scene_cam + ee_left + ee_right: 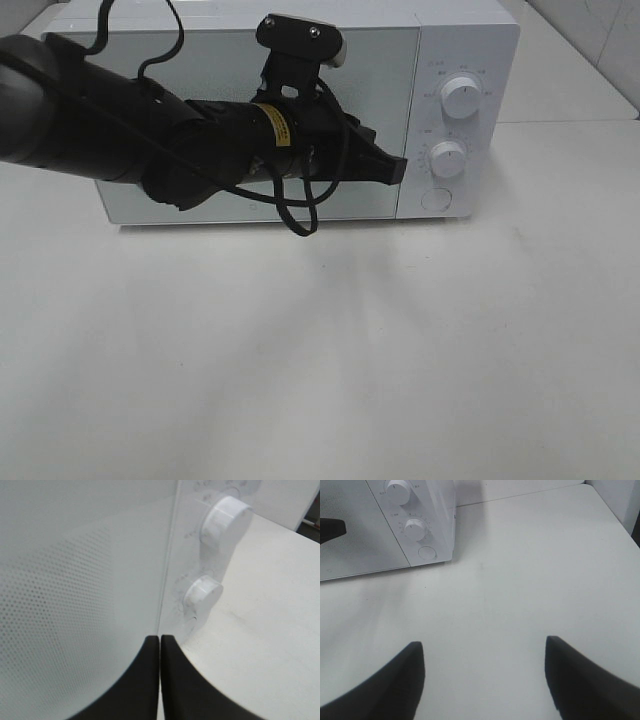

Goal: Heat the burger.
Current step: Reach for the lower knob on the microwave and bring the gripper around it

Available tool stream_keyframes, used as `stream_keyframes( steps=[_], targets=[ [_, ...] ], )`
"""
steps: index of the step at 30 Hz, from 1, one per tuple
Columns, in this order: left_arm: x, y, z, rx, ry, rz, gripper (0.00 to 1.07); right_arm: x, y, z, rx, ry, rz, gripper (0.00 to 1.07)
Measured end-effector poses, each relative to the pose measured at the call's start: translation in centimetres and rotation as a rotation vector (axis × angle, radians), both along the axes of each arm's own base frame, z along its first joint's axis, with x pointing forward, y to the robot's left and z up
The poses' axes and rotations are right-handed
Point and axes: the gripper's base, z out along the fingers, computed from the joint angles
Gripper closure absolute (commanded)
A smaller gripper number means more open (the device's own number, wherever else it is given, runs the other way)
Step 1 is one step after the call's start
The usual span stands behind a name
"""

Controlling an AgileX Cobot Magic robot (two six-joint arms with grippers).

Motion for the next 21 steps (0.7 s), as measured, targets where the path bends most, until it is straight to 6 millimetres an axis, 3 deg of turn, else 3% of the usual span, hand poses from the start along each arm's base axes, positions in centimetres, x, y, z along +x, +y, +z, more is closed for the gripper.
stream_keyframes(
  steps=[1,2,3,4,5,6,14,16,21],
  targets=[
    [-0.7,0.4,0.3,0.029,0.027,-0.001,0.64,0.0,0.0,0.0,0.0,0.0,0.0,0.41],
    [-0.7,0.4,0.3,0.029,0.027,-0.001,0.64,0.0,0.0,0.0,0.0,0.0,0.0,0.41],
    [-1.3,0.7,0.7,0.064,0.063,0.002,0.47,0.0,0.0,0.0,0.0,0.0,0.0,0.41],
    [-1.5,0.9,0.9,0.085,0.083,0.006,0.14,0.0,0.0,0.0,0.0,0.0,0.0,0.41],
    [-1.5,0.9,0.9,0.085,0.083,0.006,0.14,0.0,0.0,0.0,0.0,0.0,0.0,0.41],
    [-1.9,1.5,1.2,0.141,0.134,0.014,0.06,0.0,0.0,0.0,0.0,0.0,0.0,0.41],
    [-3.9,3.8,3.0,0.328,0.31,0.046,0.08,0.0,0.0,0.0,0.0,0.0,0.0,0.41],
    [-5.3,5.4,3.9,0.44,0.415,0.064,0.08,0.0,0.0,0.0,0.0,0.0,0.0,0.41],
    [-6.3,6.5,4.9,0.501,0.472,0.074,0.08,0.0,0.0,0.0,0.0,0.0,0.0,0.41]
  ],
)
